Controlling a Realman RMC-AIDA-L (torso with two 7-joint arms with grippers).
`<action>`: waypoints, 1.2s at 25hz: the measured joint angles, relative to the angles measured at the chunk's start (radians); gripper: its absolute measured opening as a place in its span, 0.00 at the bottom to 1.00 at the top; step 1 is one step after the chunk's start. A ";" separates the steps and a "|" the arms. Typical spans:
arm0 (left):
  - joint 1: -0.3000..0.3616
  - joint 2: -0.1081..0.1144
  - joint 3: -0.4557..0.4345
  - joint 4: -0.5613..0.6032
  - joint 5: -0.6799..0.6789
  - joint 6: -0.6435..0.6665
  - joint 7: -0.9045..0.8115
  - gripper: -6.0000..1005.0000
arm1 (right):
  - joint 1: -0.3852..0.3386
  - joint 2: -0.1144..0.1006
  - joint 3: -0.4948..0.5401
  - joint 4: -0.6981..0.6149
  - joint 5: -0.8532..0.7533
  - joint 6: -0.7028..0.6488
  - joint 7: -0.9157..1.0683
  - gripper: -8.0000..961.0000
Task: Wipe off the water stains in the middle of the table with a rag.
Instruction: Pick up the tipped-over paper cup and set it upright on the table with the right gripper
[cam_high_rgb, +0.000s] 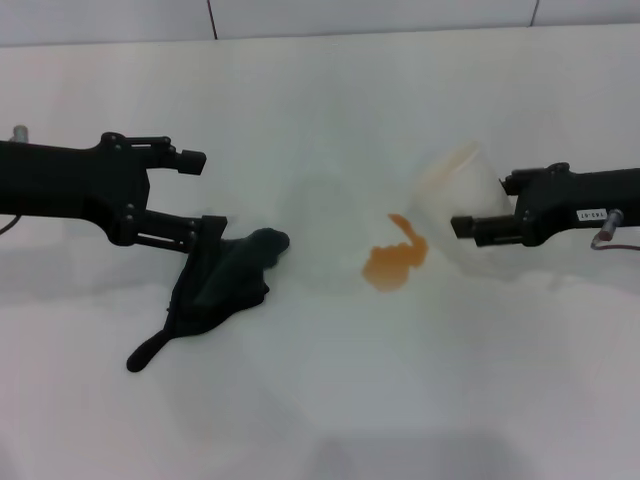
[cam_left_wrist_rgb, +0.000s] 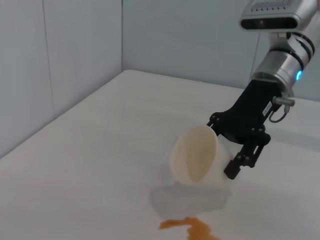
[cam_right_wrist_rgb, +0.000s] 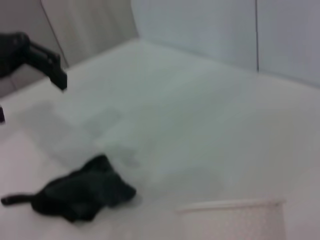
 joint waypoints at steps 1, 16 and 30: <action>0.000 0.000 -0.001 0.000 0.000 0.000 0.000 0.84 | -0.001 0.000 0.011 0.034 0.044 0.010 -0.046 0.77; 0.004 -0.001 -0.002 0.001 -0.026 -0.003 0.001 0.84 | -0.008 0.000 0.089 0.397 0.480 0.033 -0.591 0.77; 0.002 -0.011 -0.002 0.001 -0.026 -0.006 0.006 0.83 | -0.015 0.004 0.077 0.665 0.715 -0.033 -0.934 0.77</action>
